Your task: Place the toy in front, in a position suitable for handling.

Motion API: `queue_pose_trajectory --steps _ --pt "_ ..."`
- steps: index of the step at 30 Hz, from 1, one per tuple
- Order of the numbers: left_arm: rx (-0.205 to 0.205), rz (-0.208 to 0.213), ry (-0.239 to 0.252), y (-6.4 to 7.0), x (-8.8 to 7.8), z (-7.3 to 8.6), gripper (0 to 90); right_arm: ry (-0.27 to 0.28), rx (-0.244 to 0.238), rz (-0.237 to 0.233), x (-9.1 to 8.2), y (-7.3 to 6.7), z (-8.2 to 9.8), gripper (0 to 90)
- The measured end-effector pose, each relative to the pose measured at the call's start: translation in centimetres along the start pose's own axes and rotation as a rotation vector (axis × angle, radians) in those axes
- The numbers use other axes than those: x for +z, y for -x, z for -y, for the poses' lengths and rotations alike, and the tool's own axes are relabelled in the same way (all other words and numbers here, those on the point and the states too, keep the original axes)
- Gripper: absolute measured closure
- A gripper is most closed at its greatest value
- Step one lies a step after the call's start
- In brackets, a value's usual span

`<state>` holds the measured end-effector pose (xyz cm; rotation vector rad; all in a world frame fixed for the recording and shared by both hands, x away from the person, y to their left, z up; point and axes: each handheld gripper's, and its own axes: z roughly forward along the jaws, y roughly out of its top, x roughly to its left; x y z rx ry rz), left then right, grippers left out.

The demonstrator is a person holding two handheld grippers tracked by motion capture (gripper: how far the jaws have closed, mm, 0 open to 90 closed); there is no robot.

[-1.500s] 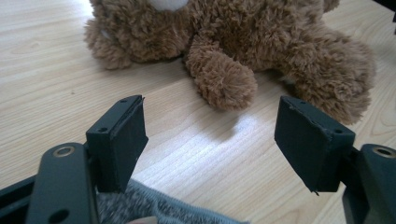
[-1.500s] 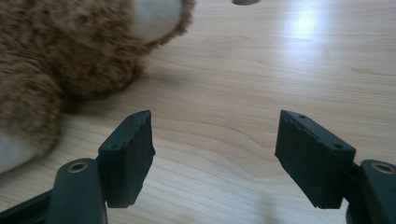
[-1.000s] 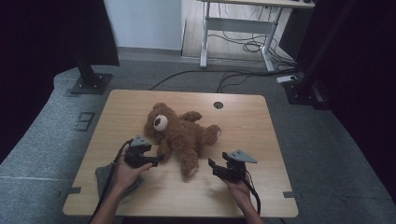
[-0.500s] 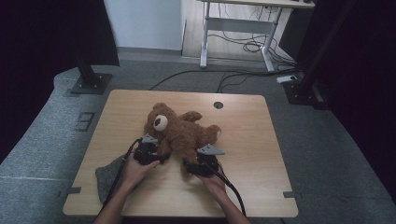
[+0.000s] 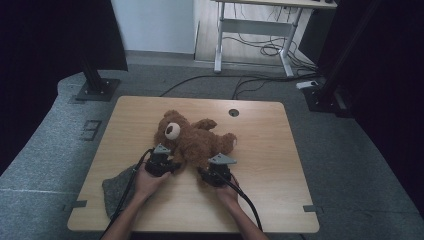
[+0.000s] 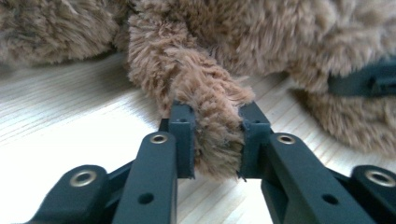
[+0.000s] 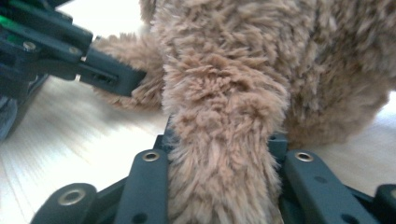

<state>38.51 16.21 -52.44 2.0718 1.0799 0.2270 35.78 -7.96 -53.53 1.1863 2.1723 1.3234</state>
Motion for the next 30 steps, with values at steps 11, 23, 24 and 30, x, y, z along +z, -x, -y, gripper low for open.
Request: queue_pose_trajectory --steps 11,23,24,30 --pt "0.028 0.024 0.142 1.8 -1.7 -1.7 77.9 0.168 0.010 -0.002 -2.6 1.4 -1.1 69.0" --pt "0.094 0.075 0.210 5.4 -3.4 -3.1 78.4 0.258 0.002 0.013 -6.8 4.6 -1.7 69.7" --pt "0.097 0.077 0.213 5.6 -3.5 -3.1 78.3 0.258 0.000 0.015 -7.0 4.6 -1.6 69.7" --pt "0.136 0.083 0.225 7.4 -4.1 -3.1 78.3 0.258 -0.030 0.020 -8.4 5.2 -1.2 69.6"
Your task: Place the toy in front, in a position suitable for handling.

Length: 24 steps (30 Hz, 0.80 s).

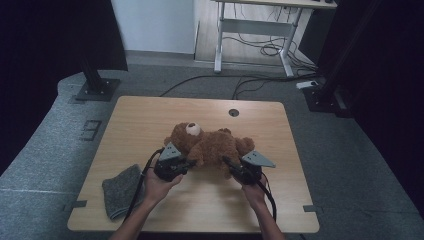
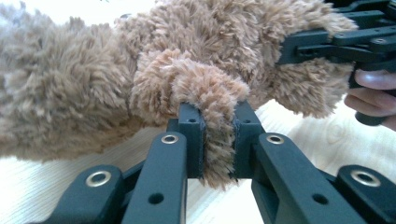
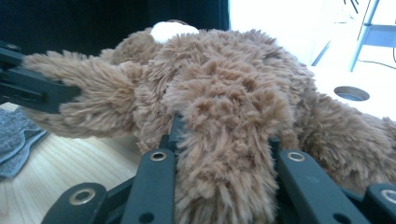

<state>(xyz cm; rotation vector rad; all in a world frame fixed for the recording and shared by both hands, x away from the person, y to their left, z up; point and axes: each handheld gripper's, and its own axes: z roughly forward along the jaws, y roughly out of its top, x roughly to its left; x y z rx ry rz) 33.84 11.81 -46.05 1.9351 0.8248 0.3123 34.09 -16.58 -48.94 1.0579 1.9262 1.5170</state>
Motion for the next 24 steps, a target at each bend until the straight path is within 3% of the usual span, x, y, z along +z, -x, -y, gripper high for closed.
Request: queue_pose_trajectory --steps 8,14,24 --pt "0.042 0.033 -0.022 2.4 0.5 0.5 78.2 -0.034 0.027 -0.007 -0.8 1.8 0.8 67.9" --pt "0.035 0.043 -0.033 2.9 0.4 1.3 78.2 -0.052 0.005 -0.006 -1.5 1.6 1.1 67.6" --pt "0.003 0.058 -0.047 2.7 0.6 2.4 77.4 -0.092 0.039 -0.029 -1.5 2.2 2.3 63.4"
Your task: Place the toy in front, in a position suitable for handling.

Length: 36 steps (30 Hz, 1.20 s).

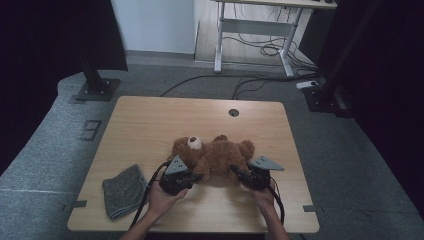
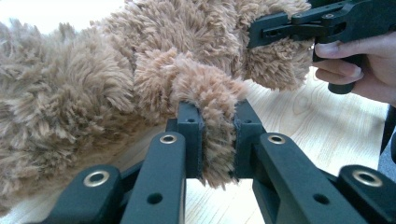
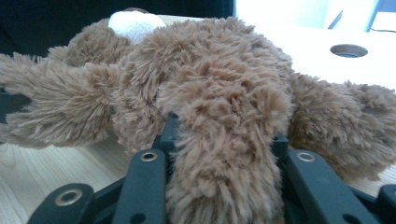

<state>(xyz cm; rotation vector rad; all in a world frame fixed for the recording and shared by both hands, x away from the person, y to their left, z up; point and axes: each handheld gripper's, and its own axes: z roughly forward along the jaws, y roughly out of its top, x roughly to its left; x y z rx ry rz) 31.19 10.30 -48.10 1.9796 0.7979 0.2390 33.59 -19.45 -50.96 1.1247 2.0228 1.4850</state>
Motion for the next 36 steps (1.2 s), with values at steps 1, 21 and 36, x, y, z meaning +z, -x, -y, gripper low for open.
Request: queue_pose_trajectory --steps 1,21,36 --pt "0.000 0.001 0.000 0.0 0.0 0.0 77.4 0.000 0.000 0.000 0.0 0.0 0.0 63.4" --pt "-0.008 -0.041 0.013 0.5 -0.2 0.3 45.1 -0.028 0.014 -0.009 -0.4 0.2 0.4 55.1" --pt "-0.050 -0.133 0.030 -2.2 -6.1 1.3 24.0 -0.035 0.030 -0.007 -1.2 0.2 1.3 49.8"
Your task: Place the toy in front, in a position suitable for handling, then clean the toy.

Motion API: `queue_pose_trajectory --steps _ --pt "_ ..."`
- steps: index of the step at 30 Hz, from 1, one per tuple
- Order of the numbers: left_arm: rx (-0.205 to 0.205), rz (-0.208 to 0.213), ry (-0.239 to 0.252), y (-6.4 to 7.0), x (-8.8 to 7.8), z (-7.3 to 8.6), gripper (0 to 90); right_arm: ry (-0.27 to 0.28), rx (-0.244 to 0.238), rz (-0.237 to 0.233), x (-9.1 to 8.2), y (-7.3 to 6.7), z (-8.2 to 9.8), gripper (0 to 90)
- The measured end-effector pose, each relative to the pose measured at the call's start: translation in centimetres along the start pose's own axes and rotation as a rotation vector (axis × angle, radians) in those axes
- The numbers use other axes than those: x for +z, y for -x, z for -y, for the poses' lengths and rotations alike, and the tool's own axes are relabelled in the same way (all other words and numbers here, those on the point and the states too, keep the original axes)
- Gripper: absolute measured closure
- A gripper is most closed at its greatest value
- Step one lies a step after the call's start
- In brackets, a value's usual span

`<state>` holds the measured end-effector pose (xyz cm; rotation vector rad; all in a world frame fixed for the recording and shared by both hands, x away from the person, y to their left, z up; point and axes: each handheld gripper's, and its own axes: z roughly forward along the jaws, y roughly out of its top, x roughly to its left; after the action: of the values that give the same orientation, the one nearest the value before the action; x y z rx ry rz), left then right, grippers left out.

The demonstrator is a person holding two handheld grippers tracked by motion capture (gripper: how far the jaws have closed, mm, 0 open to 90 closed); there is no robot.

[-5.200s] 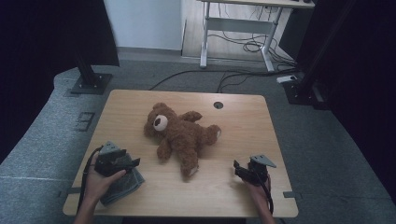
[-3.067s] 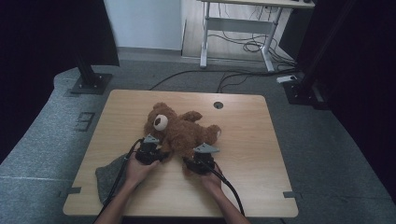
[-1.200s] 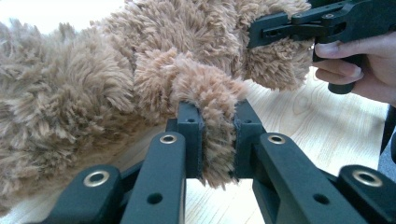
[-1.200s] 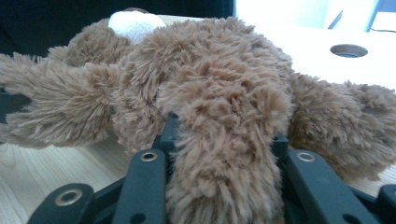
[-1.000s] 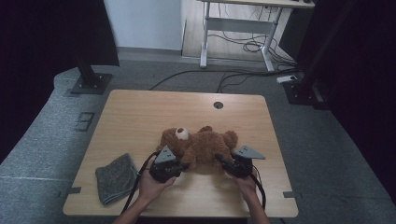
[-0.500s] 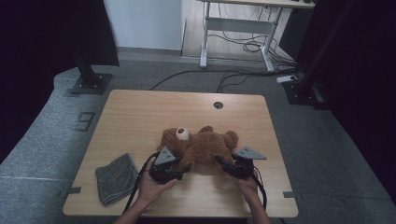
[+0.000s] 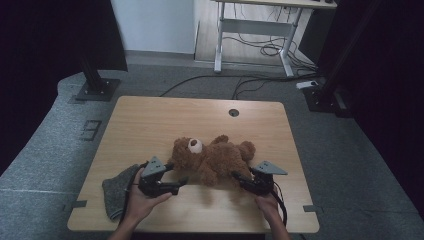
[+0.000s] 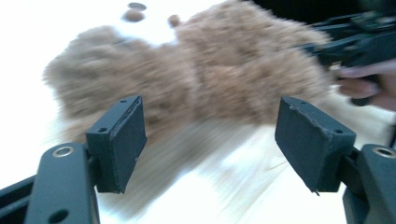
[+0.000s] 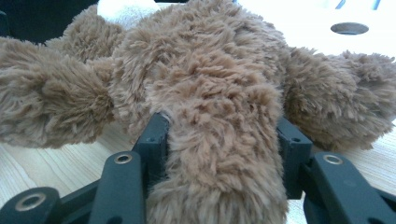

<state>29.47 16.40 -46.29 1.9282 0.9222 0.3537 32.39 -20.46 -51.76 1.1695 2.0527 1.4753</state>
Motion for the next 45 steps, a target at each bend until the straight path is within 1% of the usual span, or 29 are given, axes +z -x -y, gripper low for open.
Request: queue_pose_trajectory --steps 2,4,7,9,12,13,14,15,16,17,20,25,31,34,37,39,41,42,43,45 --pt "-0.016 -0.044 -0.016 -1.2 -0.6 0.5 22.9 0.003 0.003 -0.001 0.0 0.0 0.0 49.7" --pt "-0.043 -0.090 -0.033 -2.6 -1.3 1.1 22.0 0.003 0.006 -0.001 0.0 0.1 0.0 49.5" --pt "-0.074 -0.126 -0.040 -3.9 -2.1 1.7 21.7 0.005 0.009 -0.001 0.0 0.1 0.0 49.3" --pt "-0.081 -0.149 -0.050 -4.4 -2.6 2.1 21.6 0.003 0.012 -0.001 0.0 0.1 0.0 49.2" --pt "-0.096 -0.161 -0.062 -5.0 -3.2 2.8 21.1 0.003 0.015 -0.002 0.0 0.1 0.0 49.0" --pt "-0.094 -0.169 -0.067 -5.2 -3.4 3.0 20.7 0.005 0.017 -0.002 0.0 0.1 0.0 48.9" --pt "-0.090 -0.175 -0.082 -5.3 -3.5 3.2 20.5 0.005 0.018 -0.003 0.0 0.2 0.0 48.9" --pt "-0.073 -0.190 -0.104 -5.6 -3.7 3.4 19.9 0.005 0.019 -0.004 0.0 0.2 0.0 48.8" --pt "-0.066 -0.199 -0.120 -5.7 -3.8 3.5 17.4 0.006 0.021 -0.004 0.1 0.2 0.0 48.7" --pt "-0.063 -0.206 -0.135 -5.8 -3.9 3.7 16.2 0.006 0.023 -0.005 0.1 0.2 0.0 48.7" --pt "-0.079 -0.218 -0.153 -6.3 -4.1 4.6 16.1 0.004 0.026 -0.006 0.1 0.2 0.1 48.5" --pt "-0.093 -0.229 -0.158 -6.7 -4.3 5.4 16.1 0.006 0.027 -0.006 0.1 0.3 0.0 48.2" --pt "-0.104 -0.260 -0.180 -7.0 -4.7 6.4 15.9 0.008 0.028 -0.006 0.2 0.3 0.0 48.2" --pt "-0.105 -0.281 -0.212 -7.2 -4.5 7.0 15.8 0.009 0.031 -0.007 0.2 0.4 0.1 48.3" --pt "-0.109 -0.295 -0.257 -7.7 -3.9 7.5 16.5 0.008 0.030 -0.007 0.2 0.3 0.1 48.2" --pt "-0.125 -0.296 -0.282 -8.2 -3.5 8.0 16.7 0.009 0.029 -0.006 0.2 0.3 0.1 48.1" --pt "-0.138 -0.292 -0.299 -8.6 -3.1 8.5 19.0 0.008 0.032 -0.008 0.2 0.4 0.1 48.0" --pt "-0.138 -0.292 -0.305 -8.7 -2.9 8.7 21.2 0.008 0.033 -0.008 0.2 0.4 0.1 48.0" --pt "-0.130 -0.302 -0.304 -8.8 -2.8 8.8 24.6 0.008 0.034 -0.008 0.2 0.4 0.1 48.0" --pt "-0.133 -0.318 -0.302 -8.9 -2.9 8.8 32.0 0.007 0.034 -0.008 0.2 0.4 0.1 47.9"
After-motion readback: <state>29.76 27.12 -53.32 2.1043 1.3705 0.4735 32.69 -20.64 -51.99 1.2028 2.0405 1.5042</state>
